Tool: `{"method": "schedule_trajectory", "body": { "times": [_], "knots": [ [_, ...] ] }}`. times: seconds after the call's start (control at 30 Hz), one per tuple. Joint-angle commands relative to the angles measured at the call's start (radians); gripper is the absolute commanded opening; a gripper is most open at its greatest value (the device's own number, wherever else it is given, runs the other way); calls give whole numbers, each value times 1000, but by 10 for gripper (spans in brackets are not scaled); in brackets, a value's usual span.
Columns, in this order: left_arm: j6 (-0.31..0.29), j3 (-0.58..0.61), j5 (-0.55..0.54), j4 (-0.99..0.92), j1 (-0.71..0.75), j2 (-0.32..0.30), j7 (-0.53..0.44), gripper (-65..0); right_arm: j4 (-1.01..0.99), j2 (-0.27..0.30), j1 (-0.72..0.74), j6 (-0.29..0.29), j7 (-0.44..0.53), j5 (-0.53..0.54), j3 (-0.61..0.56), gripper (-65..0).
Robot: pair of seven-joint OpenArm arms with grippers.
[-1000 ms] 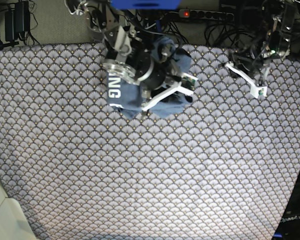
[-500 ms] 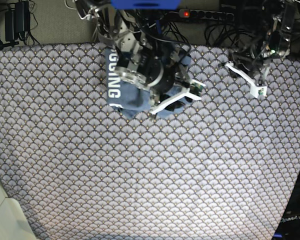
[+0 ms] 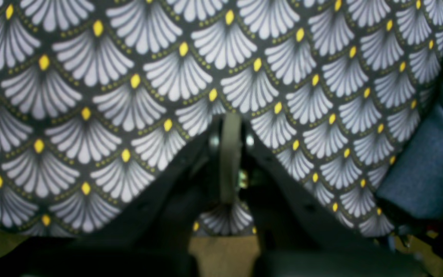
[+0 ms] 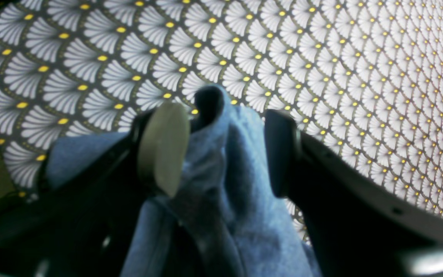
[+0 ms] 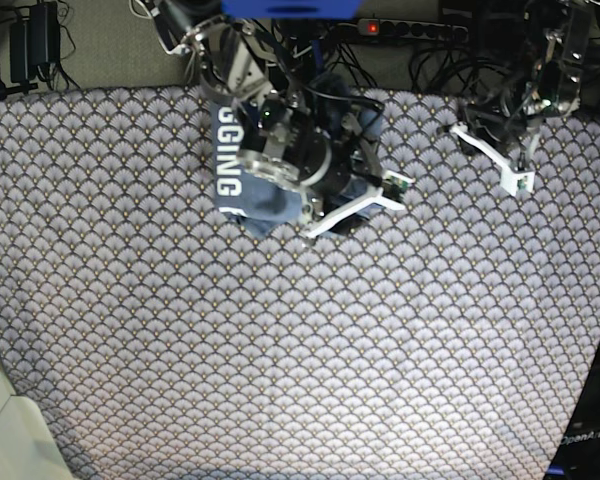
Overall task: Fold the T-shirt properly
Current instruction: 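Flatten the bundle with the right gripper, then release and withdraw it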
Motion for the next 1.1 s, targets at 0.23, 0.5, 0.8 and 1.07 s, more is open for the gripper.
{"method": "schedule_trajectory", "body": {
  "times": [0.23, 0.5, 0.8, 1.07],
  "knots": [
    [1, -10, 0, 10, -3, -12, -8, -646, -27, -15, 32, -4, 33, 8, -4, -298],
    [1, -11, 0, 10, -3, -12, -8, -646, -62, -15, 27, -4, 136, 8, -2, -301],
    [1, -11, 0, 10, -17, -12, -8, -646, -79, -15, 33, -4, 136, 8, -4, -420],
    [1, -11, 0, 10, -28, -12, -5, -646, -141, -15, 61, -4, 136, 5, 1, -425]
  ]
}}
